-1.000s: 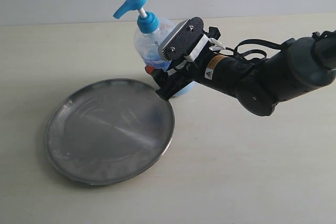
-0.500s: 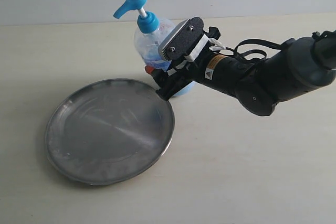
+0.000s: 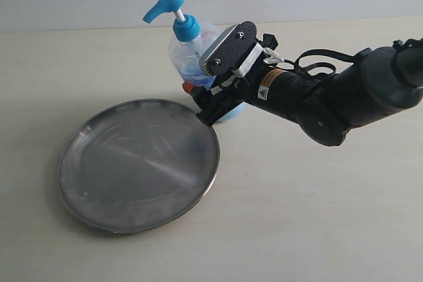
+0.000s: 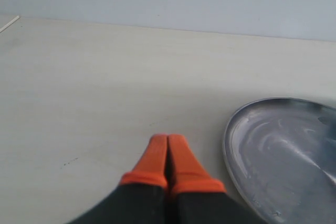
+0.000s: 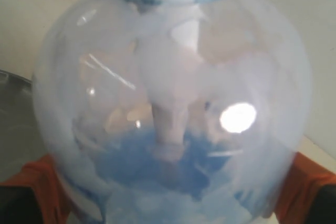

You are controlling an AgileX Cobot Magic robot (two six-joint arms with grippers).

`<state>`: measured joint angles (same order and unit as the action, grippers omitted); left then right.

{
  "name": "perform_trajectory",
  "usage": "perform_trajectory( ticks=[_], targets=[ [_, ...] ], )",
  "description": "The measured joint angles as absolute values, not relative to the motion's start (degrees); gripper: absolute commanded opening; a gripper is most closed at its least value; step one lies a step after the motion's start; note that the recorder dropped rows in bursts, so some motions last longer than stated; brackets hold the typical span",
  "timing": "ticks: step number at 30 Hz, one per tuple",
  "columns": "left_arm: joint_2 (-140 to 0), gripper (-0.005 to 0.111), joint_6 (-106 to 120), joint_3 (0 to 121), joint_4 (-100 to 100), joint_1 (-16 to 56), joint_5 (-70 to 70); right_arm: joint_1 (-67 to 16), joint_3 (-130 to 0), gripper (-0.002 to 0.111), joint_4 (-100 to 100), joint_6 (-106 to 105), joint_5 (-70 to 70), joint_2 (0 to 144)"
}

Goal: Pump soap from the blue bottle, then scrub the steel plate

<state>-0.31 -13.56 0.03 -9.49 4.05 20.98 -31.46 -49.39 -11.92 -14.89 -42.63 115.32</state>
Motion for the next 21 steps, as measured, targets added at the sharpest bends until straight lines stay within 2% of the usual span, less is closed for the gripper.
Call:
perform_trajectory(
  ticks=[21],
  targets=[
    [-13.41, 0.001, -13.56, 13.85, -9.49, 4.05, 21.08, -31.46, -49.39, 0.0, -11.92, -14.78, -43.43, 115.32]
  ],
)
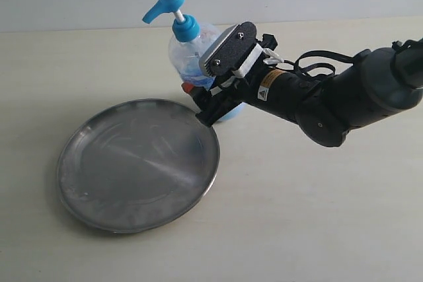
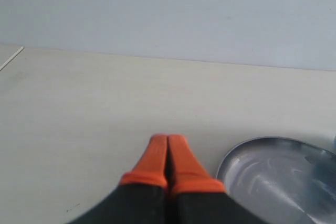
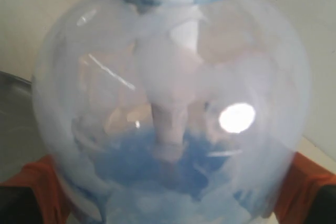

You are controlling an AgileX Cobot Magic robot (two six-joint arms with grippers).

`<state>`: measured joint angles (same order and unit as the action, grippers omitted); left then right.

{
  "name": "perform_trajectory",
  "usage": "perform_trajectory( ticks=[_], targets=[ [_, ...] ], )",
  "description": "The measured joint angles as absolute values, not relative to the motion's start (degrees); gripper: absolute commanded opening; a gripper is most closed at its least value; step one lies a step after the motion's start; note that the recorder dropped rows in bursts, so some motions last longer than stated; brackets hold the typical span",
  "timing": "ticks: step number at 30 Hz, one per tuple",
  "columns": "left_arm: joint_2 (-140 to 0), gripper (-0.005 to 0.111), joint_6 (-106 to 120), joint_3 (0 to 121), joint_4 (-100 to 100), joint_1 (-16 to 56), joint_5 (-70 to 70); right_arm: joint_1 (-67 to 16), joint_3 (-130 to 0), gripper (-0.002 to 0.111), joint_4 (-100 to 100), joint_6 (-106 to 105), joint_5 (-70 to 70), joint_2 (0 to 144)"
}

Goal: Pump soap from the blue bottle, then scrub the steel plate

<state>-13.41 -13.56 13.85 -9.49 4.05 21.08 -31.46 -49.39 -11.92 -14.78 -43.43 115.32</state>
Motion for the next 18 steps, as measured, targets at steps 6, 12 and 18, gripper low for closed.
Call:
perform_trajectory(
  ticks=[6, 12, 18],
  targets=[
    [-17.95, 0.001, -13.56, 17.05, -9.49, 4.05, 21.08, -31.46, -49.39, 0.0, -12.3, -14.78, -43.43, 115.32],
    [-21.87, 0.001, -13.56, 19.55, -9.49, 4.05, 21.08, -31.46, -49.39, 0.0, -13.34, -14.78, -42.84, 114.9],
    [-25.22, 0.001, -13.56, 21.97, -9.49, 4.05, 21.08, -31.46, -49.39, 0.0, -13.43, -14.78, -42.73, 114.9]
  ],
)
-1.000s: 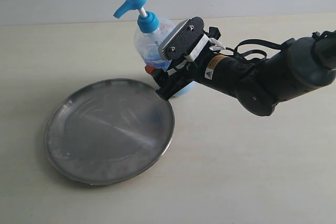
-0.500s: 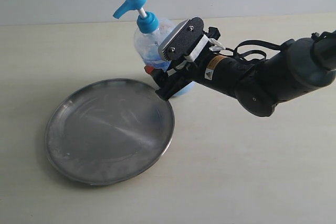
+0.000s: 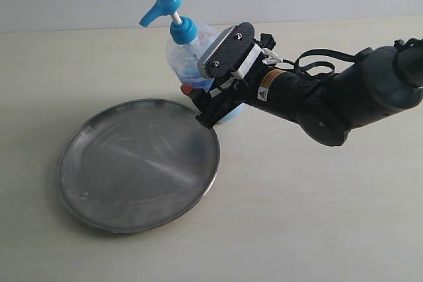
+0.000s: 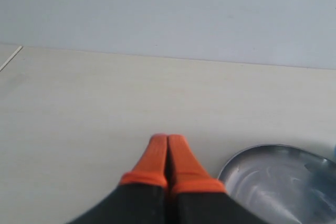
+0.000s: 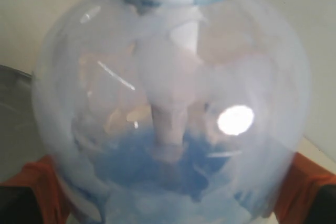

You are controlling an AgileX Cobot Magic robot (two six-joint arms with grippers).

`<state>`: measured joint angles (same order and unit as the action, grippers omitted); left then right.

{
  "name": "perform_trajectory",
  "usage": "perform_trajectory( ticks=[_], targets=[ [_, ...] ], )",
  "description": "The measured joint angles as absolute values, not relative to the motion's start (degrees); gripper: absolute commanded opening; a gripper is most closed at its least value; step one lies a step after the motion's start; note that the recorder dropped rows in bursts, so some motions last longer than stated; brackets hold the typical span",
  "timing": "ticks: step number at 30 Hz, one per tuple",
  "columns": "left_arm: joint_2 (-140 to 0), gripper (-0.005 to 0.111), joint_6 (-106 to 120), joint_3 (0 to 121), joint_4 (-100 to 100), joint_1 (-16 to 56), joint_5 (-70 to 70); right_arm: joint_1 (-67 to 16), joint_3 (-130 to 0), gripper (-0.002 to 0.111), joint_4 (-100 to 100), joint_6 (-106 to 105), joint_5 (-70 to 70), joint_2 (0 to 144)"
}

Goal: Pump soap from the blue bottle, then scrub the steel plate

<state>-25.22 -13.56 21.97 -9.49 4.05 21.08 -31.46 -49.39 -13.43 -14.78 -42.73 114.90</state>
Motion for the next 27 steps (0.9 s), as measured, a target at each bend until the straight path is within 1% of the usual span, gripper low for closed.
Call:
perform_trajectory(
  ticks=[10, 27],
  targets=[
    [-31.07, 0.001, -13.56, 27.4, -9.6, 6.84, 21.0, -31.55, -49.39, 0.0, -13.43, -14.78, -42.29, 114.7],
    [-31.89, 0.001, -13.56, 27.67, -9.67, 6.84, 21.0, -31.55, -49.39, 0.0, -13.43, -14.78, -42.29, 114.7]
  ],
)
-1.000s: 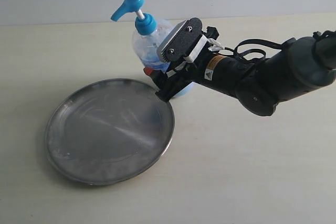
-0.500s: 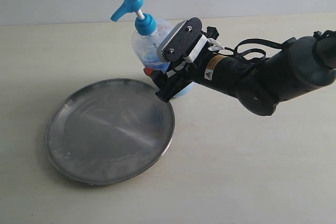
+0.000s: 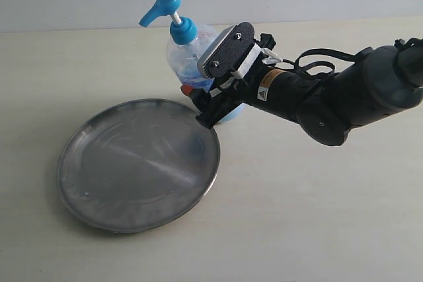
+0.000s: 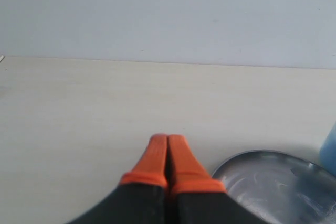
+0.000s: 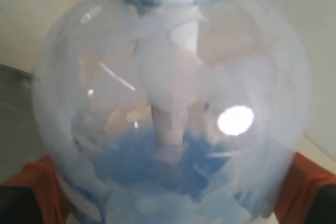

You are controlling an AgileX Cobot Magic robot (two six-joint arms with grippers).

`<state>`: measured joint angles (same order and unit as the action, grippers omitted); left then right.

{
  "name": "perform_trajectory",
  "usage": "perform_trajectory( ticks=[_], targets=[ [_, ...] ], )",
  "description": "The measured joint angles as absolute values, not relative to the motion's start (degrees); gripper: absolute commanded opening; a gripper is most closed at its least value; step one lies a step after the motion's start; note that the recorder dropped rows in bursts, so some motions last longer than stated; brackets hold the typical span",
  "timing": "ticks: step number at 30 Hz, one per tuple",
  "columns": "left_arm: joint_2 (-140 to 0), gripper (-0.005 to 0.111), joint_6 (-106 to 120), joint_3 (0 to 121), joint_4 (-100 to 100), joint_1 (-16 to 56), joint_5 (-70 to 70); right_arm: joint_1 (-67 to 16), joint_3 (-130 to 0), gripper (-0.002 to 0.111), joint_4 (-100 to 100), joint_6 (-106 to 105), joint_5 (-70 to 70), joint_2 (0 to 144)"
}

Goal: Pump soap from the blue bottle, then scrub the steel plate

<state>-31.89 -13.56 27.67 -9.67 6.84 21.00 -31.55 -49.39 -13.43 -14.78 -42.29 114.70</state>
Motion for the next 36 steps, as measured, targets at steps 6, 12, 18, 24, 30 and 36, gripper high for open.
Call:
perform_trajectory(
  ticks=[6, 12, 18, 24, 30, 36],
  targets=[
    [-31.89, 0.001, -13.56, 27.67, -9.81, 6.84, 21.0, -31.55, -49.39, 0.0, -13.43, -14.78, -42.2, 114.7],
    [-31.89, 0.001, -13.56, 27.67, -9.93, 6.84, 21.0, -31.55, -49.39, 0.0, -13.43, -14.78, -42.2, 114.7],
    [-32.39, 0.001, -13.56, 27.67, -9.75, 6.84, 21.0, -31.55, -49.39, 0.0, -13.43, -14.78, -42.2, 114.7],
    [-37.39, 0.001, -12.13, 29.6, -6.33, 7.95, 23.83, -31.55, -49.39, 0.0, -13.43, -14.78, -42.2, 114.7],
    [-46.02, 0.001, -6.87, 35.82, -0.31, 11.37, 29.17, -31.55, -49.39, 0.0, -13.43, -14.78, -42.2, 114.7],
    [-55.01, 0.001, 1.13, 42.88, 7.91, 15.01, 31.94, -31.55, -49.39, 0.0, -13.43, -14.78, -42.2, 114.7]
  ],
)
